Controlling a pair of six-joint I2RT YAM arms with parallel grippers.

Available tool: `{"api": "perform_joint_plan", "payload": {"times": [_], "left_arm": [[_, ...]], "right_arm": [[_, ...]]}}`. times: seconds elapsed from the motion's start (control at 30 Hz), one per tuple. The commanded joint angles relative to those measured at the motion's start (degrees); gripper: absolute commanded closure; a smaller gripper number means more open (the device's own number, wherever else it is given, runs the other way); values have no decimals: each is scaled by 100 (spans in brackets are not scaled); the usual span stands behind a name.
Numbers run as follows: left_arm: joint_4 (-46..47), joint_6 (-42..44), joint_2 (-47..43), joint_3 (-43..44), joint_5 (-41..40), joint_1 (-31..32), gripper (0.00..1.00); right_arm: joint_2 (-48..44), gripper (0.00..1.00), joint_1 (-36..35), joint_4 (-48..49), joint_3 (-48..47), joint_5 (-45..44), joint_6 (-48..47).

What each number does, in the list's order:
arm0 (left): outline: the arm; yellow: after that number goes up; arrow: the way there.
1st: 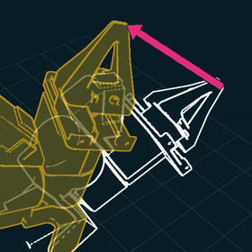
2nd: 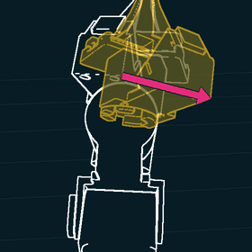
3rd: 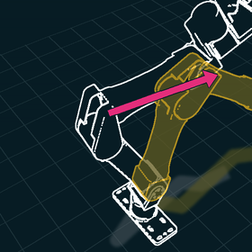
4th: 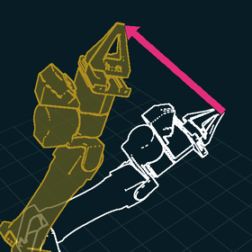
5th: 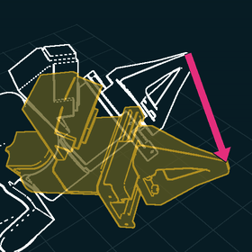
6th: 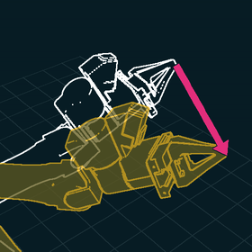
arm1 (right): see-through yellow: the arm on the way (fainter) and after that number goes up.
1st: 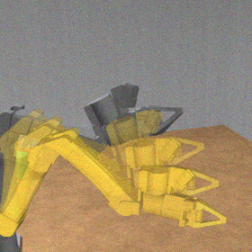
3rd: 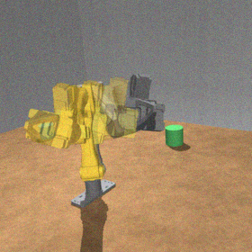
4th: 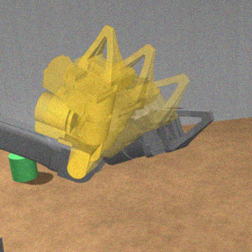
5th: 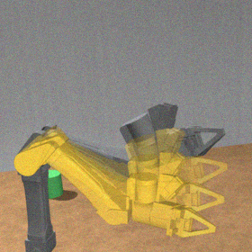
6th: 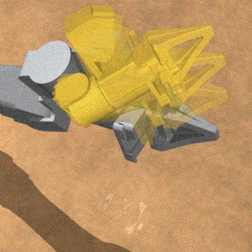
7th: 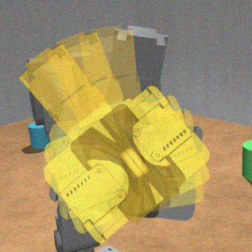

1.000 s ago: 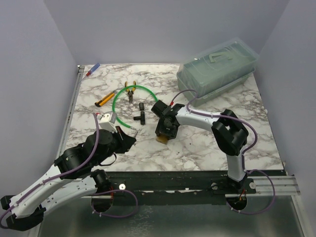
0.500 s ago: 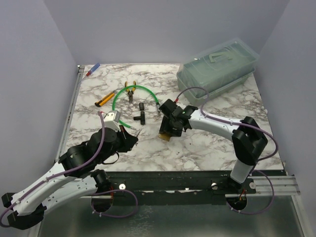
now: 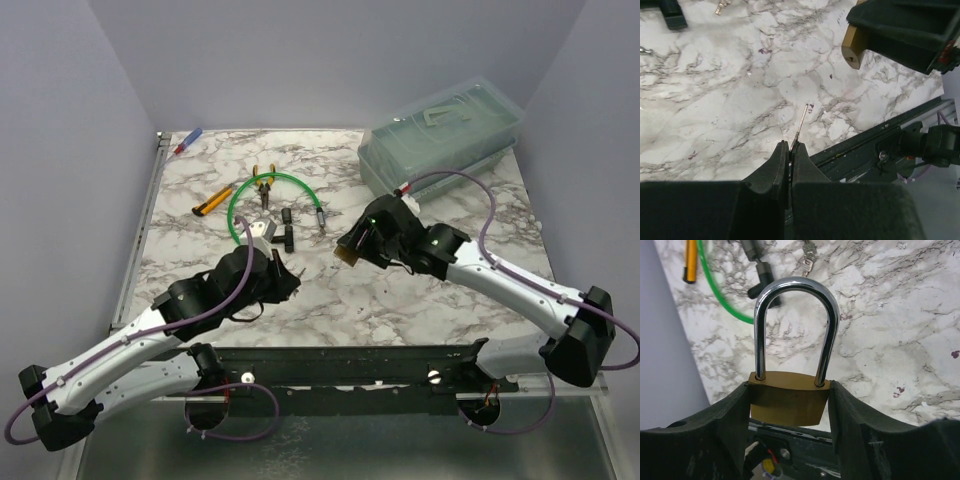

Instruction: Unlock with the key

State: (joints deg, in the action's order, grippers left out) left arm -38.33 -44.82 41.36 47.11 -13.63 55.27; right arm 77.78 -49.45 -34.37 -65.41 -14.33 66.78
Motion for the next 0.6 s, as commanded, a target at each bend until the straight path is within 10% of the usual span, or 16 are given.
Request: {"api": "perform_joint_plan", "payload": {"times": [0.0,0.23,0.57], "left_arm": [[667,181,257,218,768,28,100],[1174,158,317,194,1151,28,100],[1646,112,492,-32,1687,28,100]], "right_arm": [[-660,100,191,337,110,0,590],[-451,100,1273,312,-168,2721,163],[-132,100,1299,35,-635,3721,-314]]}}
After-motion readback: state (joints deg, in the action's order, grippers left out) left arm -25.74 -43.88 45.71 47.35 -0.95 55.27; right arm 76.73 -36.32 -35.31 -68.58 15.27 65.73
